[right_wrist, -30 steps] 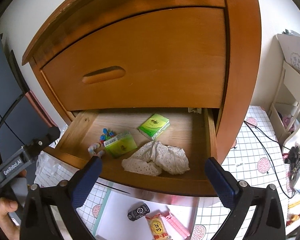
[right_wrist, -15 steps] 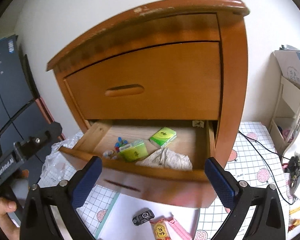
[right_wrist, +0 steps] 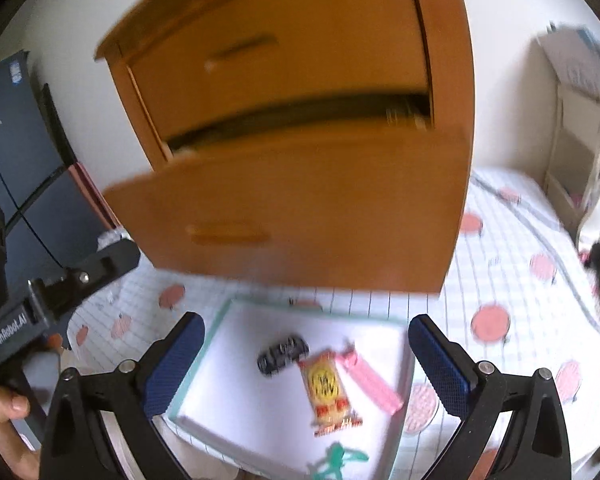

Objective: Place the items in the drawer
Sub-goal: 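Withdraw both tools from the drawer down toward the tray, then grasp the black toy car with the left tool while the right tool grasps the green figure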

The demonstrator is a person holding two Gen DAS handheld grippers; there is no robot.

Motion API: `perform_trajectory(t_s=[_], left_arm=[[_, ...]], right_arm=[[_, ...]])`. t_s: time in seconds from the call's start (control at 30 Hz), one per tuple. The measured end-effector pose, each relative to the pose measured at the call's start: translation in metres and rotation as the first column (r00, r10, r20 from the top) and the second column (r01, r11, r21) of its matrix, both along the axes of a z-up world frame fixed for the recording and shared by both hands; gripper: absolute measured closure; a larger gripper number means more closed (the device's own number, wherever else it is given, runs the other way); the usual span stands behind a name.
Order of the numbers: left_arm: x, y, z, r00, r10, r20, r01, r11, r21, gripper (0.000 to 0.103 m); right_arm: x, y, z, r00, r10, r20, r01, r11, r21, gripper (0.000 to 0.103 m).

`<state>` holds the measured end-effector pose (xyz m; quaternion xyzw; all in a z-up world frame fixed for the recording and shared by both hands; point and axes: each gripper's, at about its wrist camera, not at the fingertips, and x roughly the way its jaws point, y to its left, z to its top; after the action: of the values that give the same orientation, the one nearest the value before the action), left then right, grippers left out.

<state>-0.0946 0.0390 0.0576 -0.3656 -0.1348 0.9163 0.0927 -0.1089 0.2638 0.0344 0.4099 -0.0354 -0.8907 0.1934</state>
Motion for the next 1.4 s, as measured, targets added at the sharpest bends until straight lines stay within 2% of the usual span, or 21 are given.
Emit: perform_trajectory(t_s=[0.13, 0.27, 0.53, 0.7, 0.83, 0.97, 1.2, 1.4], left_arm=[[0.000, 0.002, -0.041, 0.993, -0.001, 0.118, 0.003, 1.000, -0.015, 0.000], [-0.003, 0.003, -0.067, 0.980, 0.009, 0.197, -0.003, 1.000, -0.029, 0.000], [-0.004, 0.005, -0.123, 0.936, -0.005, 0.353, 0.012, 1.000, -0.019, 0.000], [-0.007, -0.001, -0.143, 0.904, -0.005, 0.428, -0.003, 1.000, 0.018, 0.000], [-0.008, -0.002, -0.151, 0.895, -0.007, 0.447, -0.007, 1.000, 0.029, 0.000], [-0.009, 0.001, -0.155, 0.887, -0.027, 0.461, 0.015, 0.999, 0.031, 0.000], [-0.012, 0.009, -0.160, 0.875, -0.050, 0.481, 0.051, 0.999, 0.012, 0.000], [-0.012, 0.006, -0.161, 0.873, -0.048, 0.486, 0.042, 0.999, 0.023, 0.000]], right_arm=[[0.004, -0.003, -0.038, 0.997, 0.002, 0.072, -0.005, 0.999, 0.040, 0.000], [0.004, -0.001, -0.068, 0.990, -0.009, 0.143, 0.002, 0.999, 0.045, 0.000], [0.007, 0.000, -0.113, 0.964, -0.007, 0.265, -0.008, 0.998, 0.056, 0.000], [0.009, 0.003, -0.131, 0.945, 0.005, 0.327, -0.016, 0.999, 0.032, 0.000], [0.008, 0.006, -0.134, 0.932, 0.002, 0.361, -0.004, 1.000, 0.005, 0.001], [0.011, 0.003, -0.136, 0.921, 0.025, 0.389, -0.028, 1.000, 0.000, 0.006], [0.012, 0.002, -0.149, 0.894, 0.024, 0.447, -0.036, 0.999, 0.018, 0.022], [0.014, 0.000, -0.150, 0.894, 0.020, 0.447, -0.046, 0.998, 0.049, 0.028]])
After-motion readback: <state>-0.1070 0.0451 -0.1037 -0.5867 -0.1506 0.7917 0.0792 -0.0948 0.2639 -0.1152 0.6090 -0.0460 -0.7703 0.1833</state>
